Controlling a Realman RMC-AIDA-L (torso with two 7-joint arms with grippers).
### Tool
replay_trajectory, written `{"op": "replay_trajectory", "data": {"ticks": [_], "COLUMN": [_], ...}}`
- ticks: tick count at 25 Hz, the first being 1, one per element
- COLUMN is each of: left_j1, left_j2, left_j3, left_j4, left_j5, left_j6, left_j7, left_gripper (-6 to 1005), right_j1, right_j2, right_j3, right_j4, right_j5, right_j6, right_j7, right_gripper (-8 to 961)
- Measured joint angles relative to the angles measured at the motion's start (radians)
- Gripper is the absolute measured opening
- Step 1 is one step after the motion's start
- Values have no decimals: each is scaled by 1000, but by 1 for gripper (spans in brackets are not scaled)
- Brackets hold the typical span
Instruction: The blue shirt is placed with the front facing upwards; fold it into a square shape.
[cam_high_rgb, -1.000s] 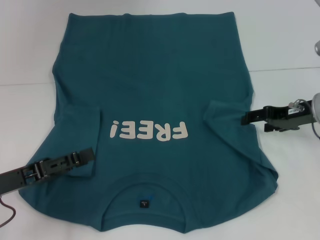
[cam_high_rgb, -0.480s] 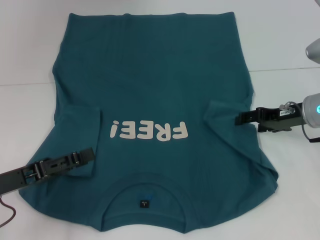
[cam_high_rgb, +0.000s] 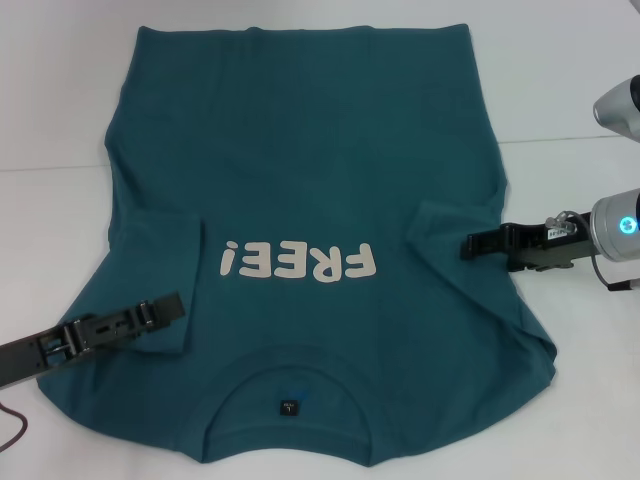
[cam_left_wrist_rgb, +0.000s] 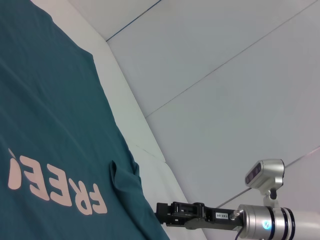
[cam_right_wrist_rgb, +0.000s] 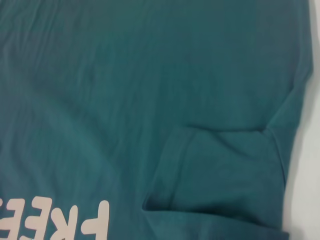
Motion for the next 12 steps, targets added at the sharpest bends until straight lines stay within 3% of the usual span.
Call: {"op": "replay_trajectory", "data": {"ticks": [12], "left_j1": [0], "left_j2": [0], "left_j3": [-2], "left_j4": [0], "left_j5": [0], "left_j6": [0], "left_j7": [0], "left_gripper": [657], "right_j1": [19], "right_j2": [21], "right_j3": [1], "right_j4": [-6], "right_j5": [46], "right_j6": [-23], "right_j7": [-19], "right_gripper": [868]}}
